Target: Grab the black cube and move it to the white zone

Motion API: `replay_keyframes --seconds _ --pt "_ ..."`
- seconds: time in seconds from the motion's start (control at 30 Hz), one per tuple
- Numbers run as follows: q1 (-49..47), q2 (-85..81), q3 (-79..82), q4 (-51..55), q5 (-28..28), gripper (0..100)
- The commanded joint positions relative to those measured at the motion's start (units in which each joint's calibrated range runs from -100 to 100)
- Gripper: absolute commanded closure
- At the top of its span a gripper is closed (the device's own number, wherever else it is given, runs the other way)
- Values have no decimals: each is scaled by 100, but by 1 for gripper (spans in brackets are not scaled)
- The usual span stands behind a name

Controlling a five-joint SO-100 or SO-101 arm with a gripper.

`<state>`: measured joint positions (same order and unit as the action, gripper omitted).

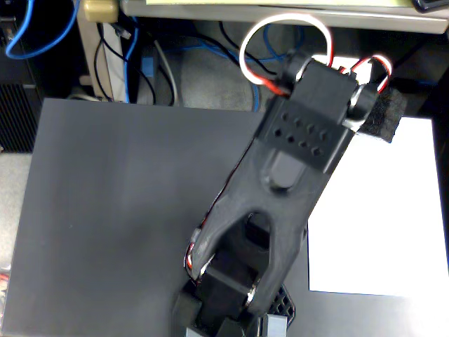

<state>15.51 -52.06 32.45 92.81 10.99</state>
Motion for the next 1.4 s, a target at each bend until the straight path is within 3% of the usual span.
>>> replay_keyframes --seconds 0.0,0.3,0.57,0.67,0.77,1.0,1.17,1.37 --pt "436 111 -72 24 17 98" --pt "1024 -1434 717 -319 -392 98" --pt "127 -2828 980 -490 -538 98" --pt "421 -2803 989 -490 -544 98" --pt "1996 -2896 998 -499 -538 98" --pt "2084 -2795 1297 -636 -476 98" --pt "2091 -2795 3836 -2206 -512 98" --pt "2084 -2551 3328 -1948 -580 98"
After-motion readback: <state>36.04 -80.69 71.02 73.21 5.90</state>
